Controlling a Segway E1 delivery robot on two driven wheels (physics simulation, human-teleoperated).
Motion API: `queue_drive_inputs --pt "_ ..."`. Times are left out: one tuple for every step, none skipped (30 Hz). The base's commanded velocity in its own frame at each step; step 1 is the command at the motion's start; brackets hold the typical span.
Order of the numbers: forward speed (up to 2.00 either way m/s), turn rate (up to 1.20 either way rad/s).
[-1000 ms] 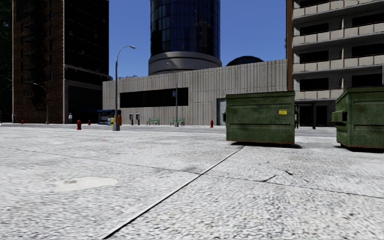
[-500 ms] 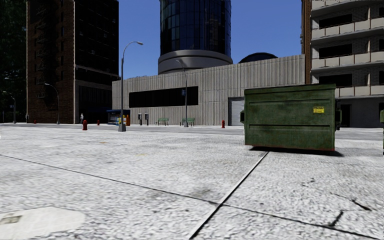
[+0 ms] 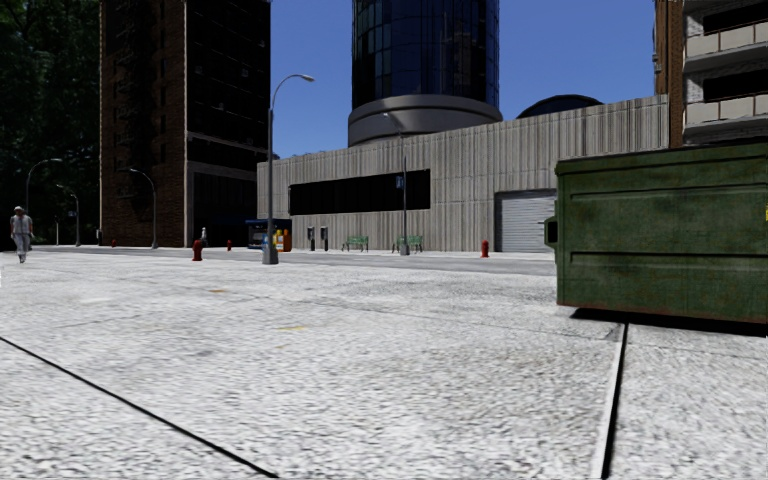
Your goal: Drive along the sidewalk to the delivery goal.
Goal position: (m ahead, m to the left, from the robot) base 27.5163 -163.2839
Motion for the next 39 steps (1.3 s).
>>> queue_drive_inputs --pt "2.0 0.3" --pt "2.0 0.3" --pt "2.0 0.3" --pt "2.0 0.3" --pt "2.0 0.3" --pt "2.0 0.3" --pt "2.0 0.3" --pt "2.0 0.3" --pt "2.0 0.3" --pt "2.0 0.3" --pt "2.0 0.3" --pt "2.0 0.3" --pt "2.0 0.3" --pt "2.0 0.3" --pt "2.0 0.3" --pt "2.0 0.3" --pt "2.0 0.3" --pt "2.0 0.3" --pt "2.0 0.27" --pt "2.0 0.14" --pt "2.0 0.0" --pt "2.0 0.0" --pt "2.0 0.0" --pt "2.0 0.0" --pt "2.0 0.0" --pt "2.0 0.0" --pt "2.0 0.0" --pt "2.0 0.0" --pt "2.0 0.0" --pt "2.0 0.0" --pt "2.0 0.0" --pt "2.0 0.0" --pt "2.0 0.0" --pt "2.0 0.0" --pt "2.0 0.0" --pt "2.0 0.0" --pt "1.99 0.0" --pt "1.99 0.0" --pt "1.99 0.0"
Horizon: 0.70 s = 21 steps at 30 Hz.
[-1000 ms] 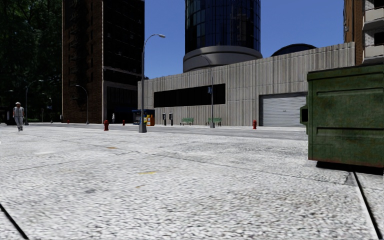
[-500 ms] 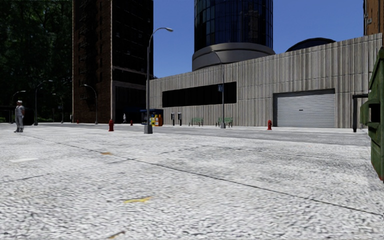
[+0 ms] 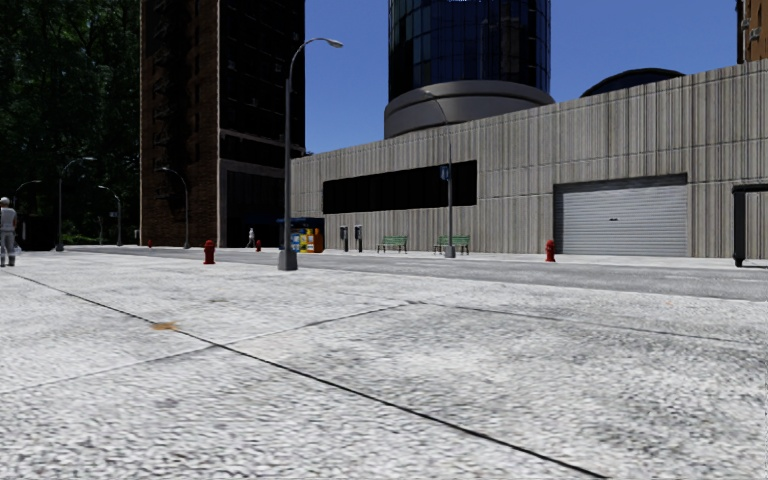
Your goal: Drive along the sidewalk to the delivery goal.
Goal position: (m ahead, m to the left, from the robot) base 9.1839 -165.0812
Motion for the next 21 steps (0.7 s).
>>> queue_drive_inputs --pt "1.96 -0.47" --pt "1.88 -0.57" --pt "1.88 -0.57" --pt "1.83 -0.6" --pt "1.81 -0.61" --pt "1.81 -0.62" --pt "1.81 -0.62" --pt "1.8 -0.62" --pt "1.8 -0.62" --pt "1.8 -0.62" --pt "1.79 -0.62" --pt "1.77 -0.64" --pt "1.74 -0.68" --pt "1.74 -0.68" --pt "1.72 -0.69" --pt "1.72 -0.7" --pt "1.72 -0.7" --pt "1.72 -0.7" --pt "1.72 -0.7" --pt "1.71 -0.7" --pt "1.67 -0.7"
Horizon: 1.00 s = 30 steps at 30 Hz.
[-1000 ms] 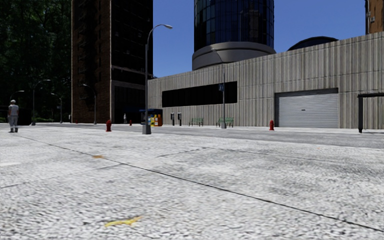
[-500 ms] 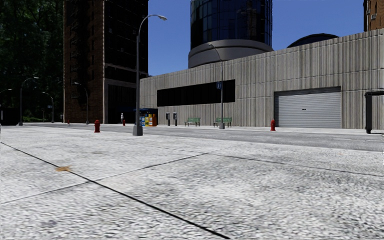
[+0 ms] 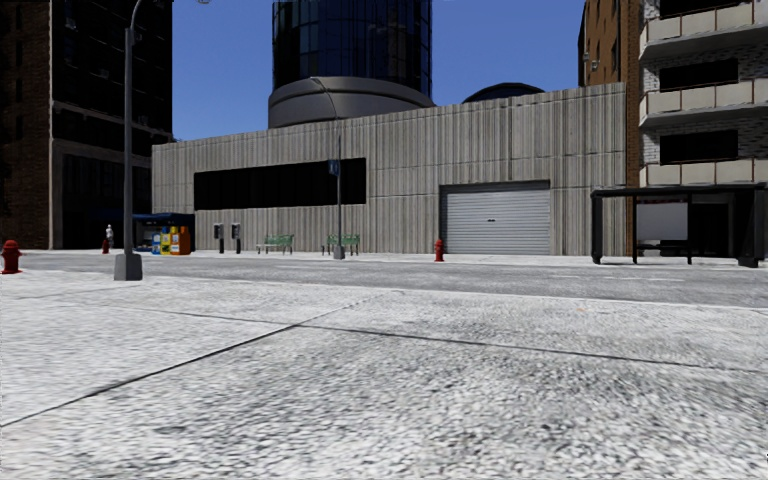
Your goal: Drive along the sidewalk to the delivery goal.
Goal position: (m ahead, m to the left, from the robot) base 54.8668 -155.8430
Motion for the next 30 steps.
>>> queue_drive_inputs --pt "1.67 -0.7" --pt "1.65 -0.7" --pt "1.64 -0.7" --pt "1.64 -0.7" --pt "1.64 -0.7" --pt "1.64 -0.7" --pt "1.64 -0.7" --pt "1.64 -0.7" --pt "1.64 -0.7" --pt "1.63 -0.7" --pt "1.6 -0.7" --pt "1.6 -0.7" --pt "1.56 -0.7" --pt "1.55 -0.7" --pt "1.55 -0.7" --pt "1.55 -0.7" --pt "1.54 -0.7" --pt "1.54 -0.7" --pt "1.54 -0.7" --pt "1.54 -0.7" --pt "1.54 -0.7" --pt "1.54 -0.7" --pt "1.54 -0.7" --pt "1.54 -0.7" --pt "1.54 -0.7" --pt "1.54 -0.7" --pt "1.54 -0.7" --pt "1.54 -0.7" --pt "1.54 -0.7" --pt "1.54 -0.7"
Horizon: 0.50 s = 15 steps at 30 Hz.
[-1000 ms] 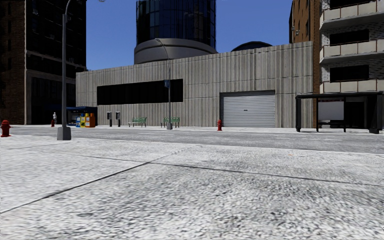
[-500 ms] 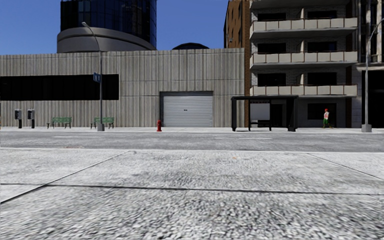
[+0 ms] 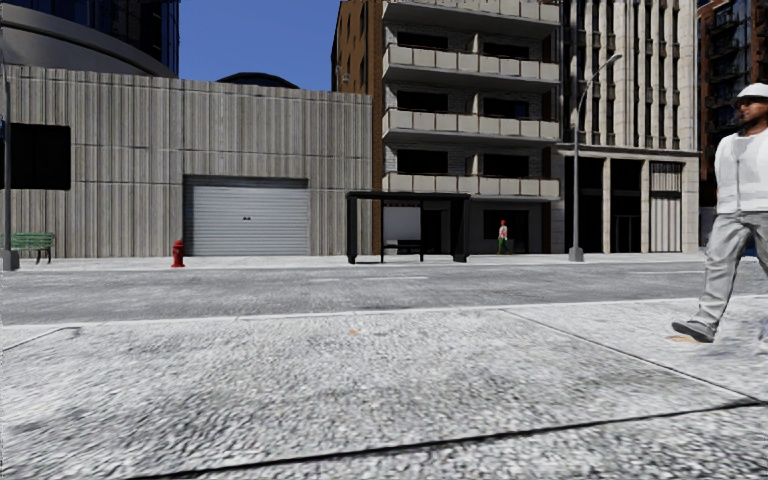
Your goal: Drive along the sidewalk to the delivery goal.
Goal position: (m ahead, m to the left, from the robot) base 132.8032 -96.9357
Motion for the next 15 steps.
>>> queue_drive_inputs --pt "1.54 -0.7" --pt "1.54 -0.7" --pt "1.54 -0.7" --pt "1.54 -0.7" --pt "1.54 -0.7" --pt "1.54 -0.7" --pt "1.54 -0.7" --pt "1.54 -0.7" --pt "1.54 -0.7" --pt "1.54 -0.7" --pt "1.54 -0.7" --pt "1.54 -0.7" --pt "1.54 -0.7" --pt "1.54 -0.7" --pt "1.54 -0.7"
